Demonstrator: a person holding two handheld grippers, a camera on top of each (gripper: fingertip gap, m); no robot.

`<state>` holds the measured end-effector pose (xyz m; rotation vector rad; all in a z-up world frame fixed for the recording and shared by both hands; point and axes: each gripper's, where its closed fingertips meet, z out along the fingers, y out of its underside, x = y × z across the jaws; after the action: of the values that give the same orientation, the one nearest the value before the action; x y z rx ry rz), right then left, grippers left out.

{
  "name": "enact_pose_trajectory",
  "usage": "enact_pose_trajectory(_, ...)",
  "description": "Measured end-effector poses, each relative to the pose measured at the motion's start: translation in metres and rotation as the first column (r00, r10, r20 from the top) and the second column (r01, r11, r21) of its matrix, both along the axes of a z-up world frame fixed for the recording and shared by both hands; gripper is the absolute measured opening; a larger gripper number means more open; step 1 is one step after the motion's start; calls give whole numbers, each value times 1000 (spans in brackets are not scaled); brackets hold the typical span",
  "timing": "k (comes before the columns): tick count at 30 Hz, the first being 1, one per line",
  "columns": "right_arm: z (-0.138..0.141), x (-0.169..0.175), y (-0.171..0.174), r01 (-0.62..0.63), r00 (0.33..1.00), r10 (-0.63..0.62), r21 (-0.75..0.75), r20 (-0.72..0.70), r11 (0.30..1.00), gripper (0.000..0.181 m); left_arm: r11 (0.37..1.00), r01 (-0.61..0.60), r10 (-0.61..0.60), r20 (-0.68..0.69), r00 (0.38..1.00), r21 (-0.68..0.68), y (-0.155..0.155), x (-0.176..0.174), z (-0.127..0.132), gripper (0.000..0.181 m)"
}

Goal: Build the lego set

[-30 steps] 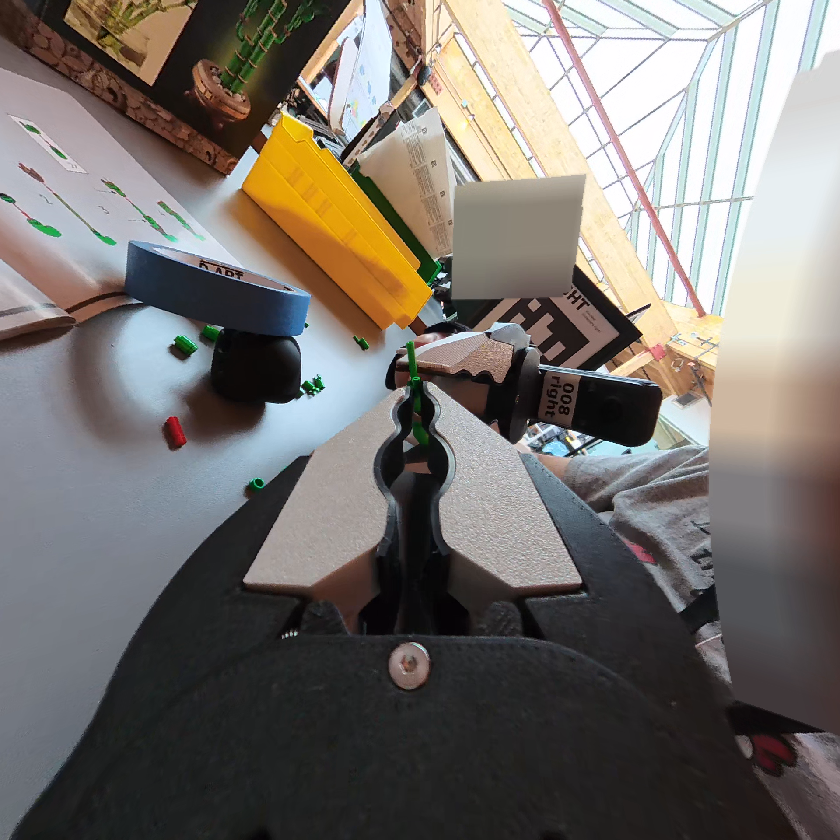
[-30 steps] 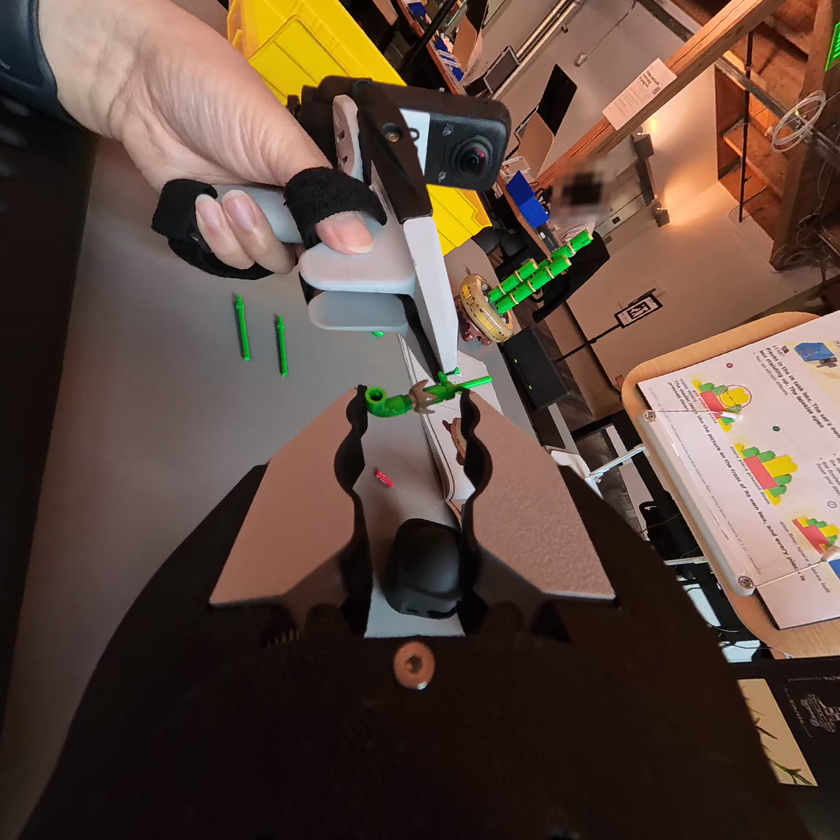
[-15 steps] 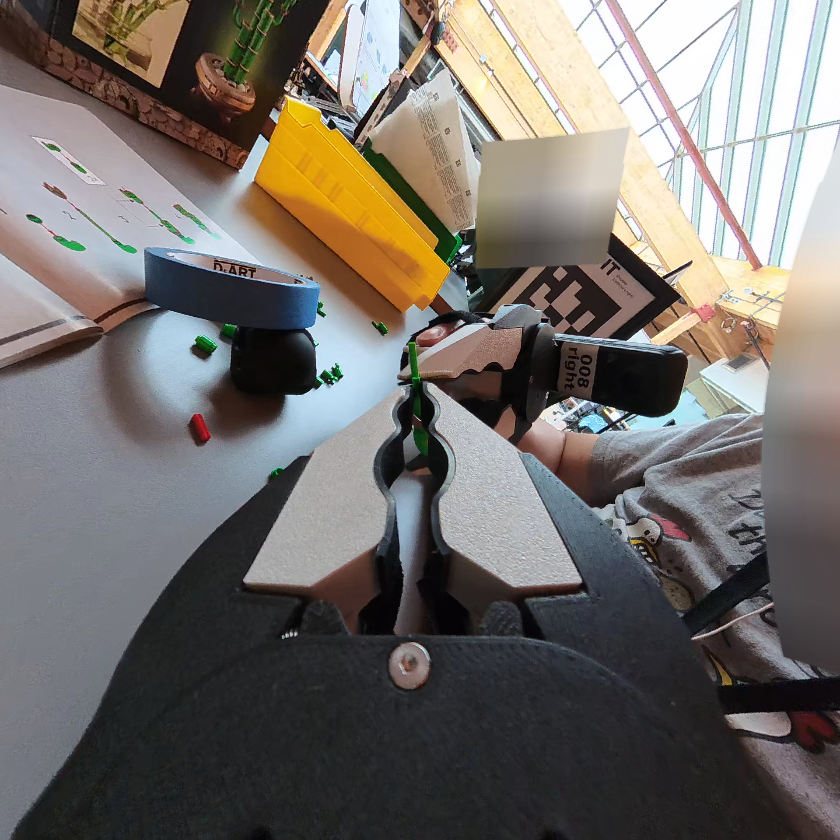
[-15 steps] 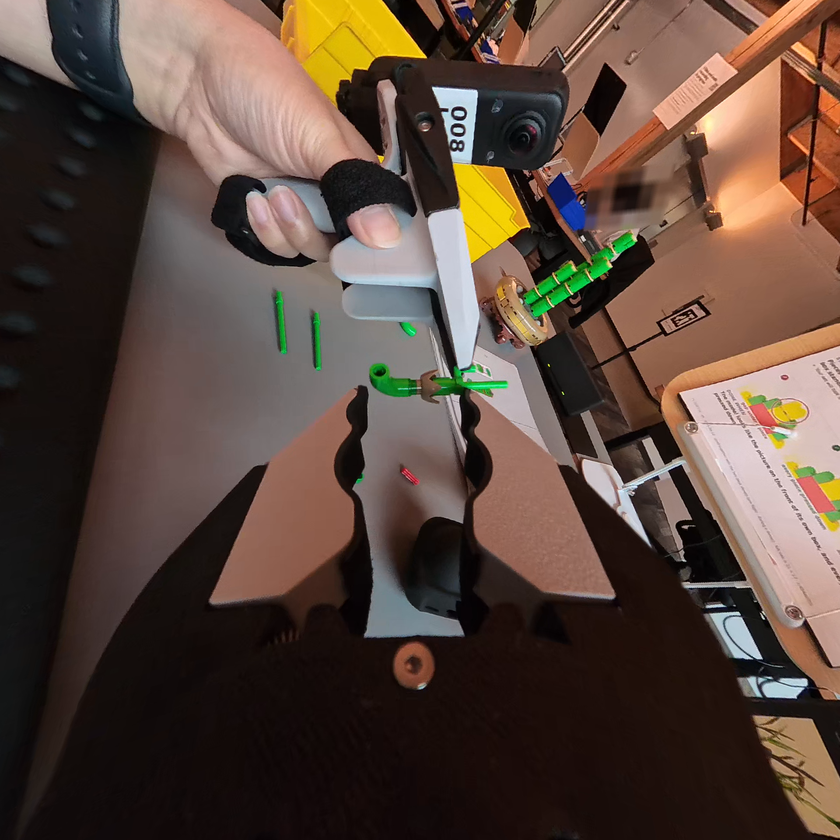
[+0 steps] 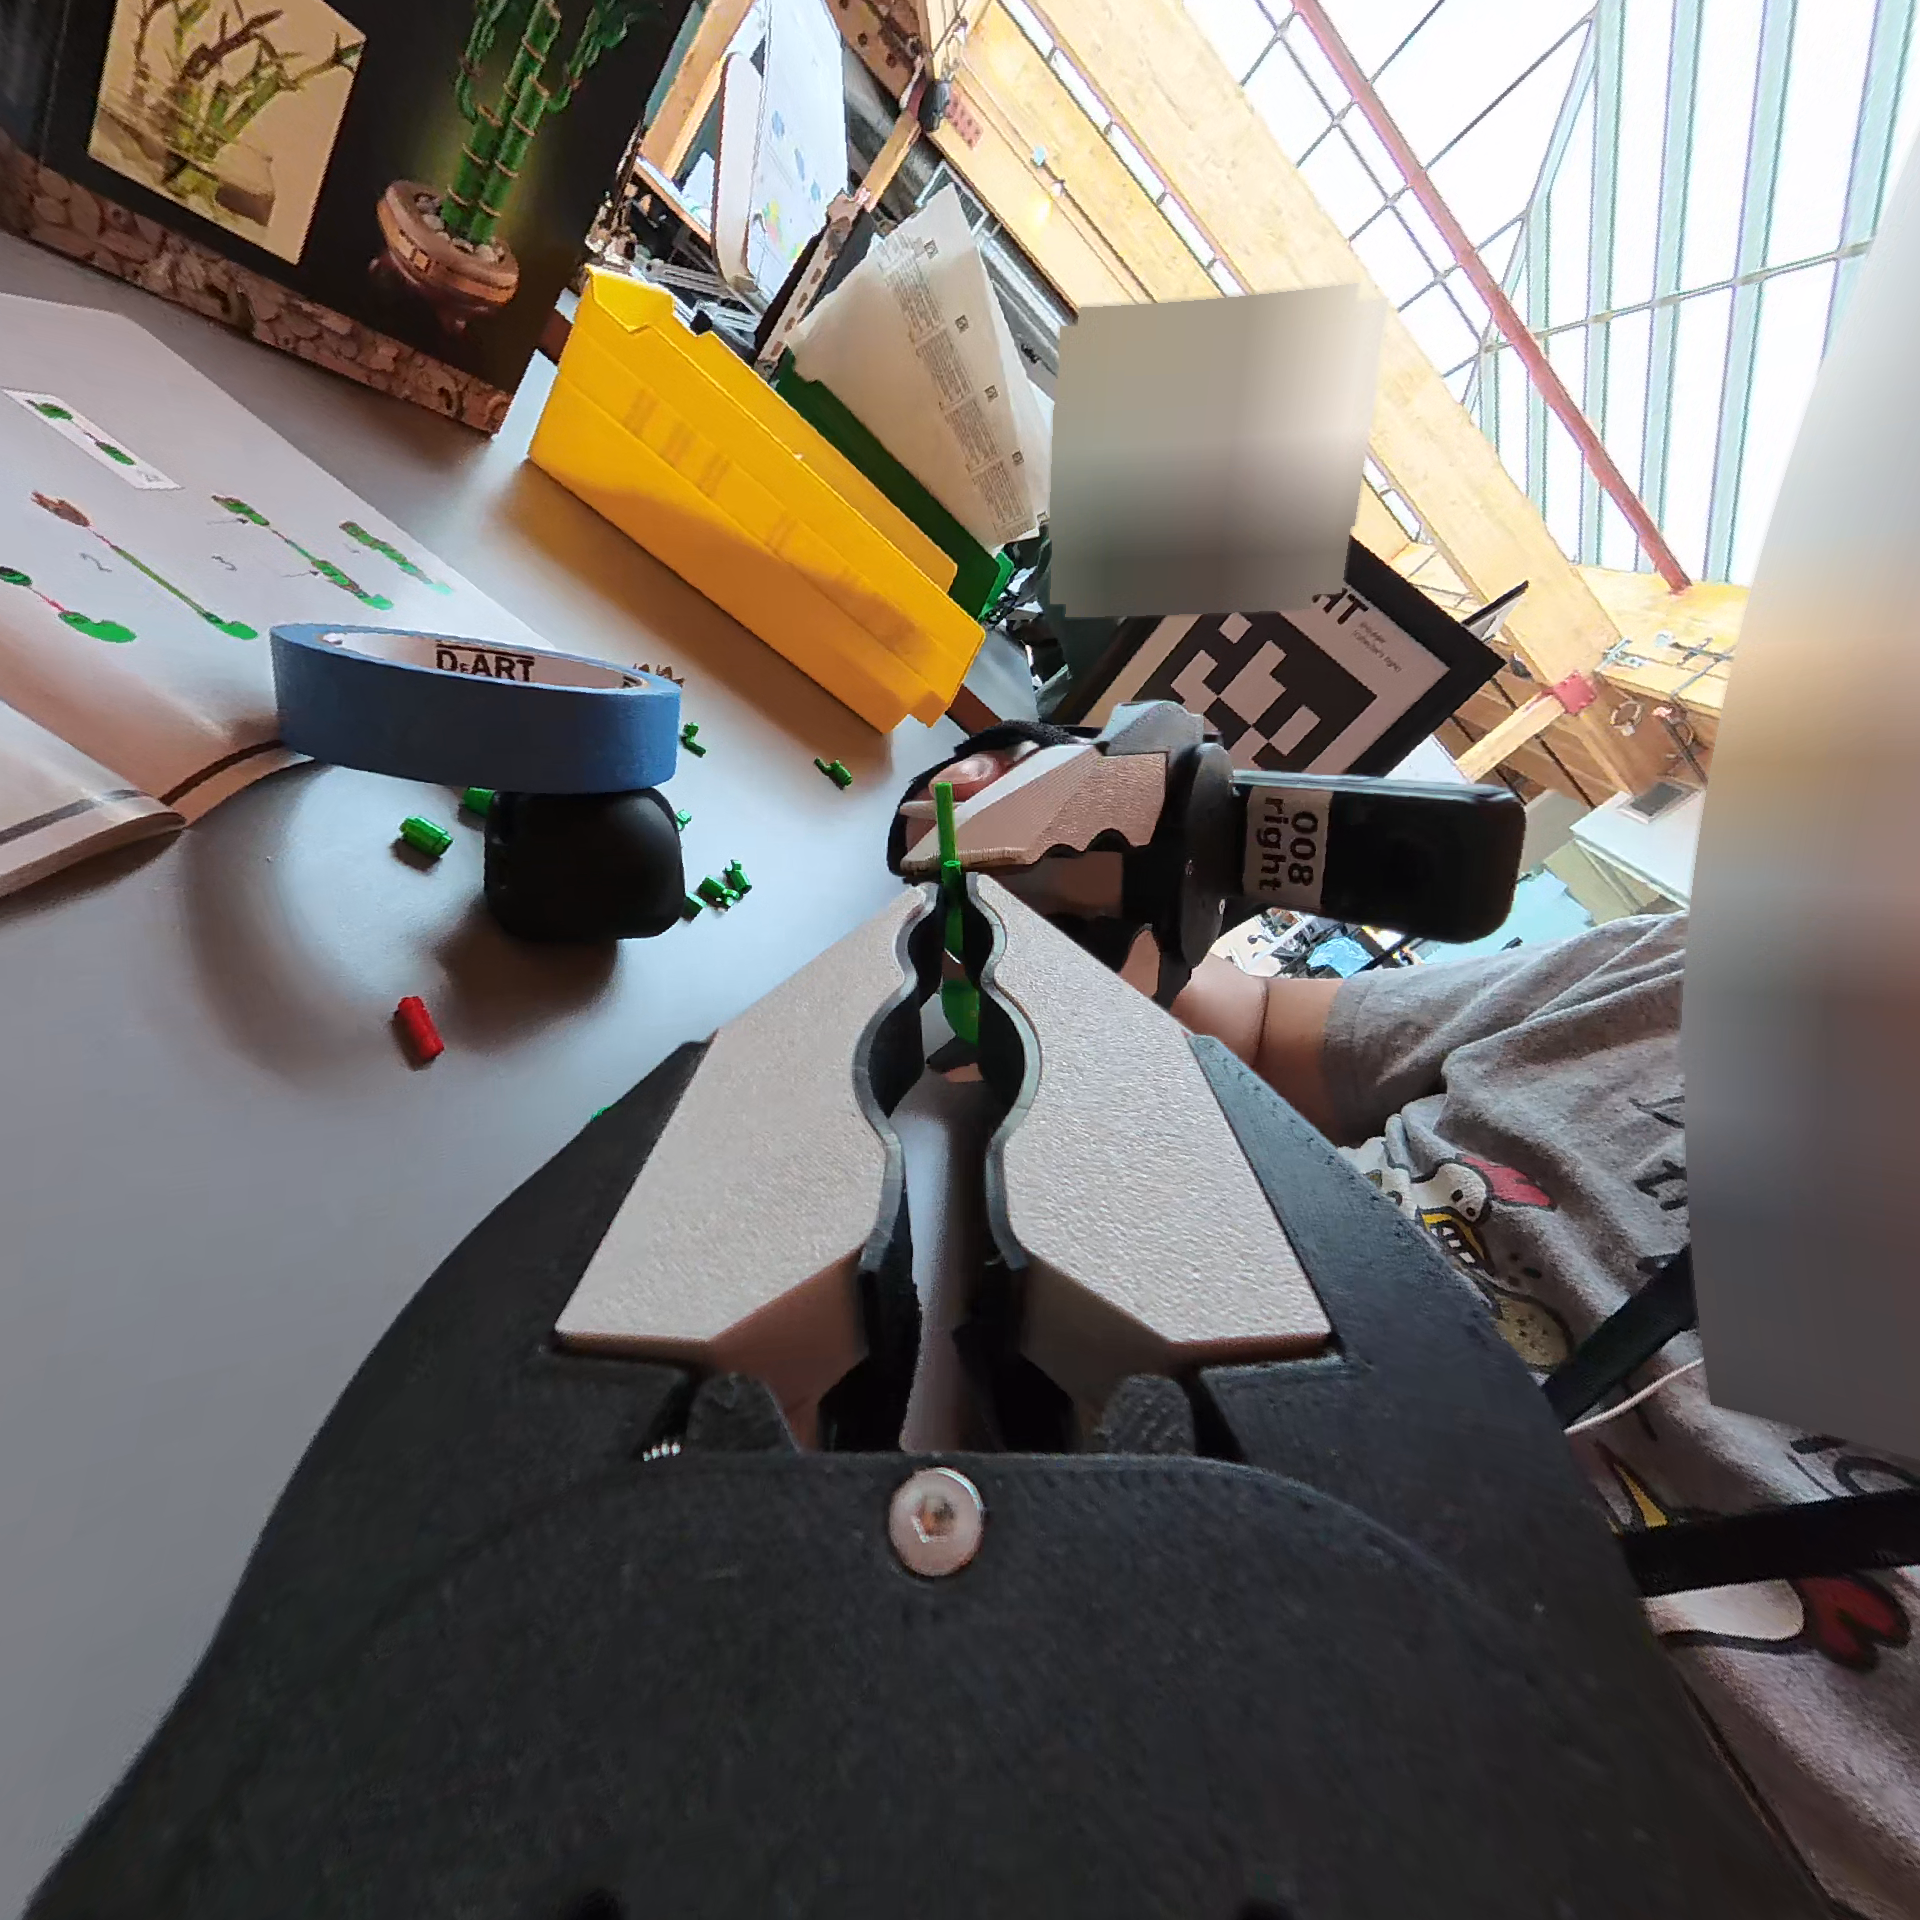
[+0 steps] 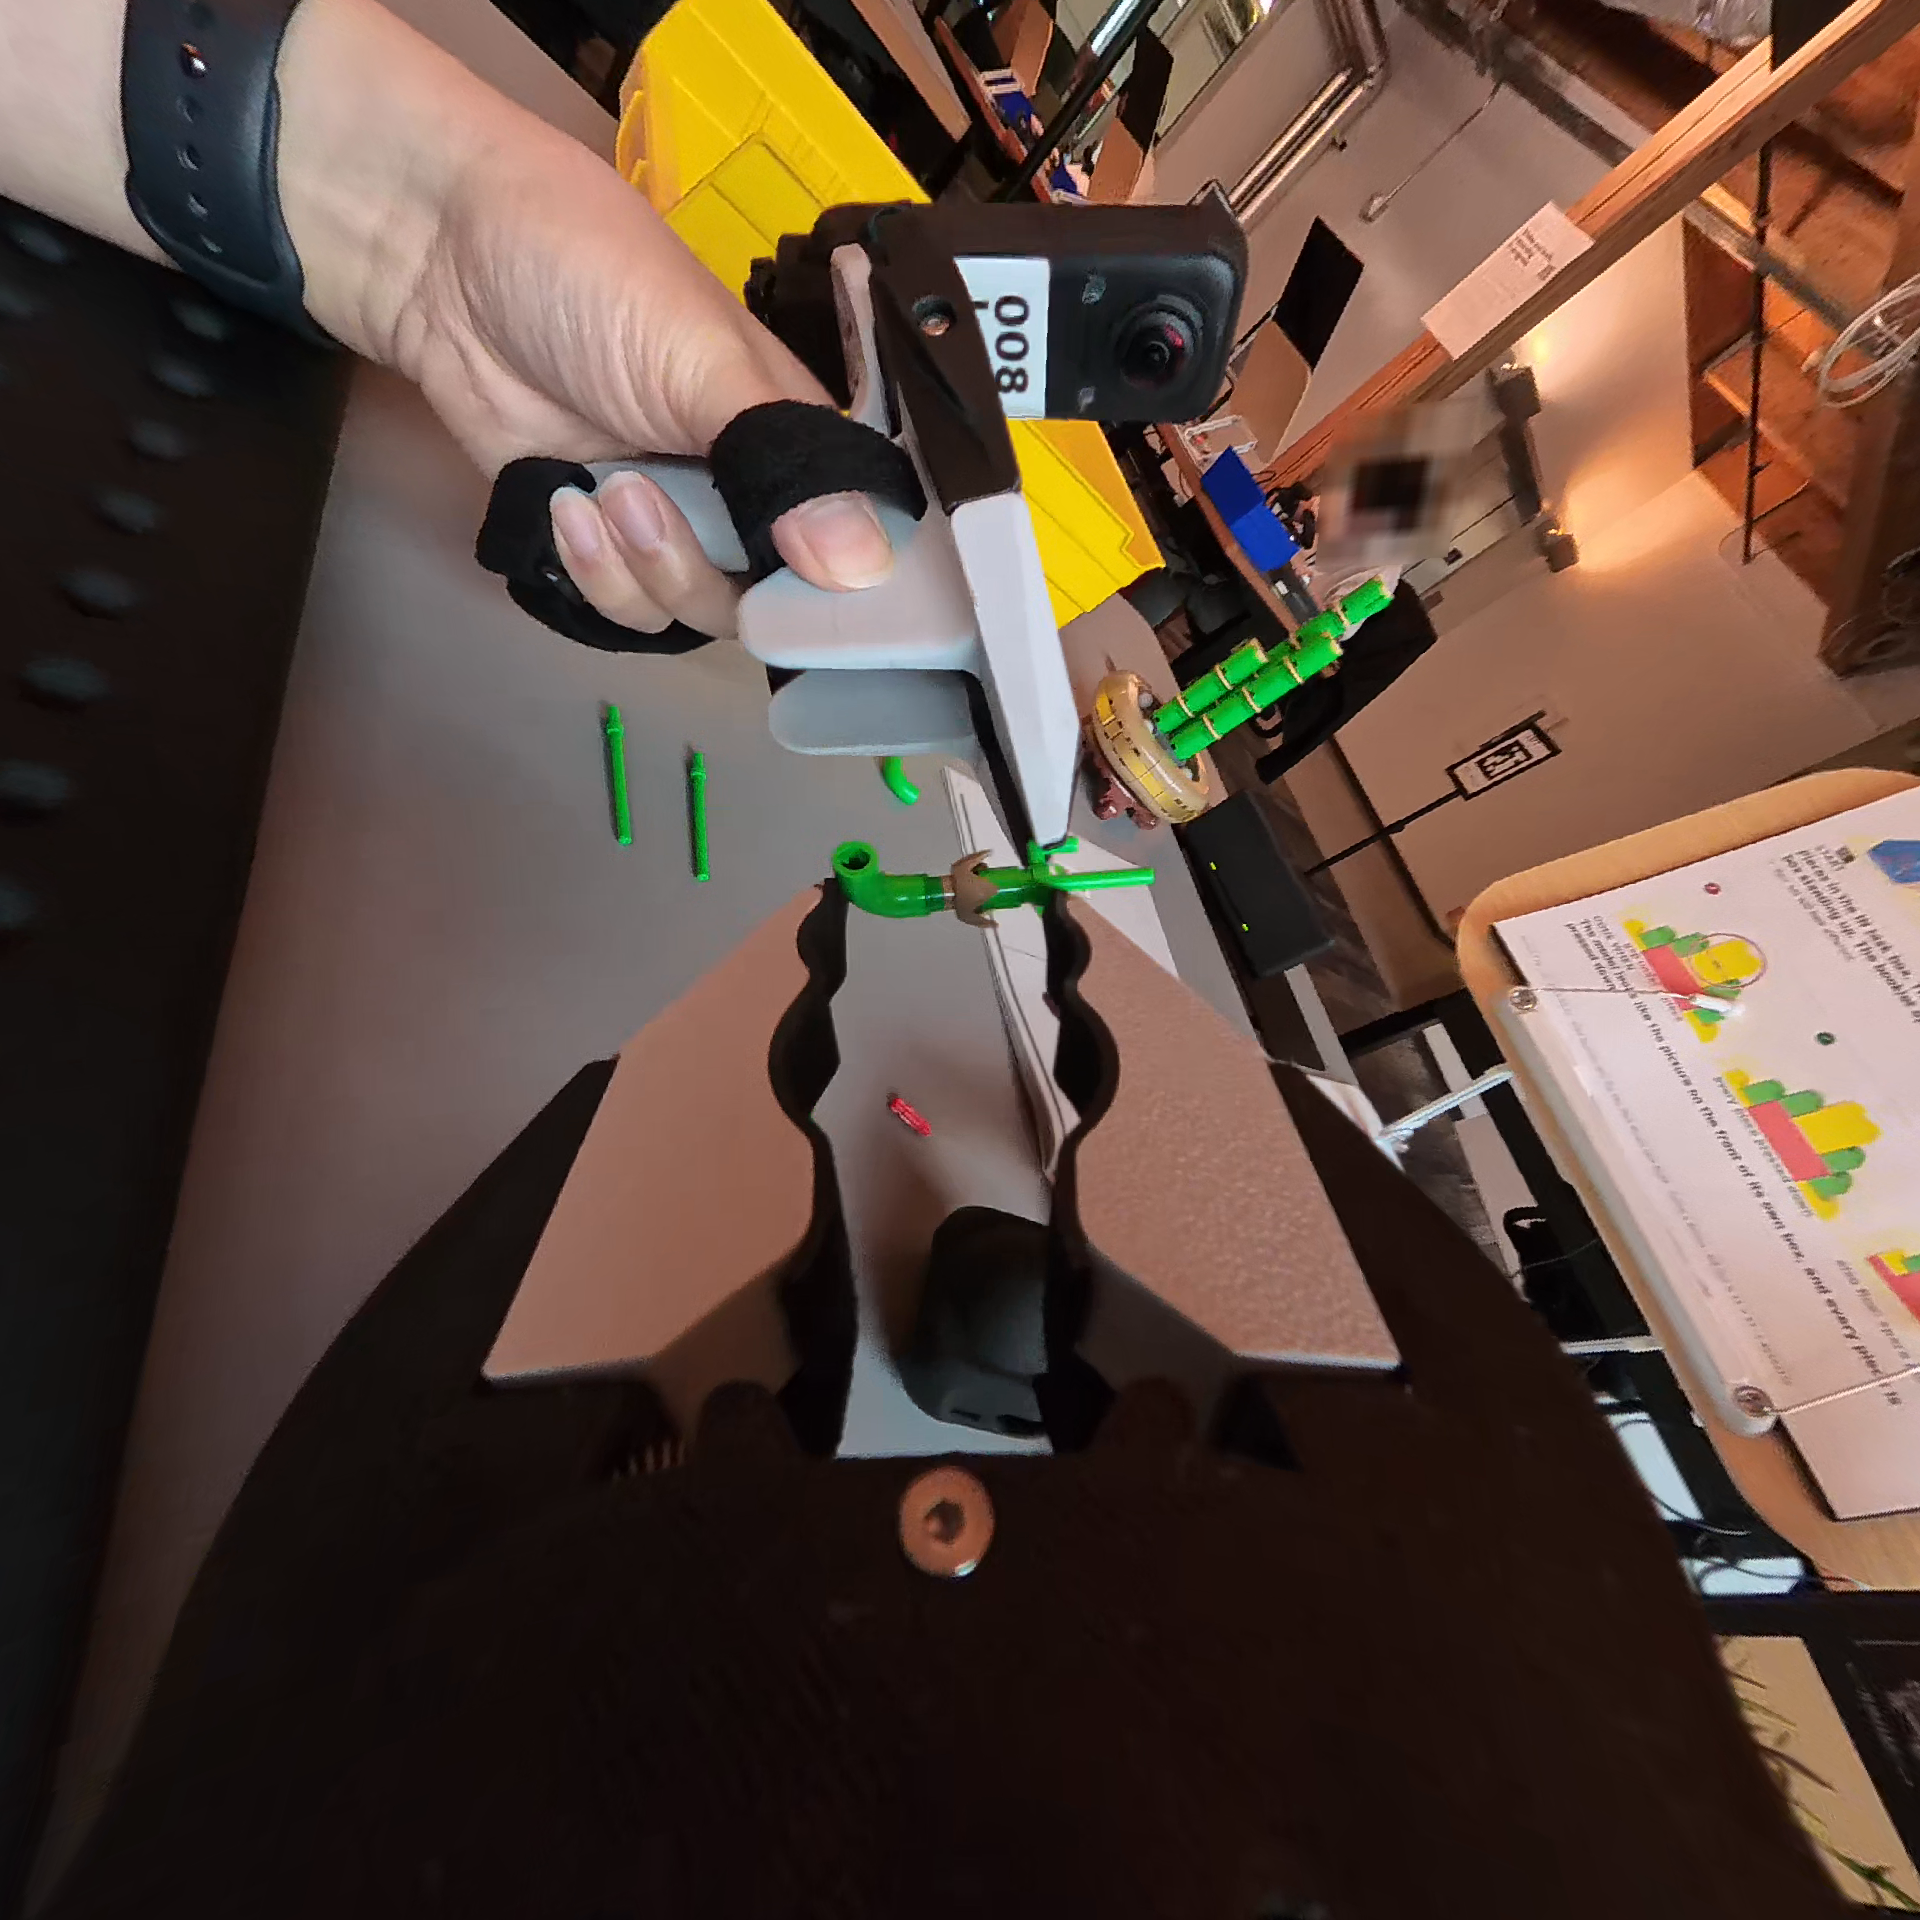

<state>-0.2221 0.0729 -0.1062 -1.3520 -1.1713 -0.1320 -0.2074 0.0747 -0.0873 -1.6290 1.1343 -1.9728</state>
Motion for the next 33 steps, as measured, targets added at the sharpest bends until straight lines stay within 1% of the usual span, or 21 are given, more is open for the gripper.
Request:
enact_pose_trajectory(3, 1, 1, 0, 11, 999, -12, 33, 36, 999, 36, 1000, 11, -11, 15, 1000, -24, -1, 0, 2, 0)
enact_pose_trajectory(6, 3, 1, 0, 14, 999, -16, 48, 38, 999, 36, 998, 26, -24, 32, 999, -64, -1, 0, 5, 1)
enact_pose_trajectory(11, 0, 1, 1, 19, 998, -23, 51, 62, 998, 35, 999, 13, -12, 26, 1000, -53, -1, 2, 3, 5)
enact_pose_trajectory(13, -1, 1, 1, 18, 998, -22, 46, 67, 999, 36, 999, 0, 1, 12, 1000, -37, 0, 3, 1, 0)
enact_pose_trajectory(15, -1, 1, 1, 18, 998, -21, 44, 65, 999, 36, 1000, -6, 6, 8, 1000, -18, 0, 3, 0, 0)
enact_pose_trajectory(26, -1, -1, -2, 4, 998, -6, 20, 68, 1000, 34, 1000, 5, -5, -13, 1000, -29, -2, 3, -3, 0)
enact_pose_trajectory(30, -3, -1, -3, 4, 996, -5, 11, 92, 1000, 32, 999, 10, -11, -28, 1000, -41, -3, 3, -6, 0)
enact_pose_trajectory(31, -3, -1, -3, 4, 995, -5, 11, 99, 1000, 31, 999, 28, -30, -32, 999, -41, -6, 3, -7, 0)
enact_pose_trajectory(32, 2, 3, -2, 22, 995, -26, 42, 101, 999, 0, 996, 79, -81, -42, 996, -40, -16, 4, -9, 0)
enact_pose_trajectory(33, -1, 4, -3, 15, 994, -17, 21, 111, 1000, 0, 993, 105, -107, -35, 994, -55, -22, 6, -8, 0)
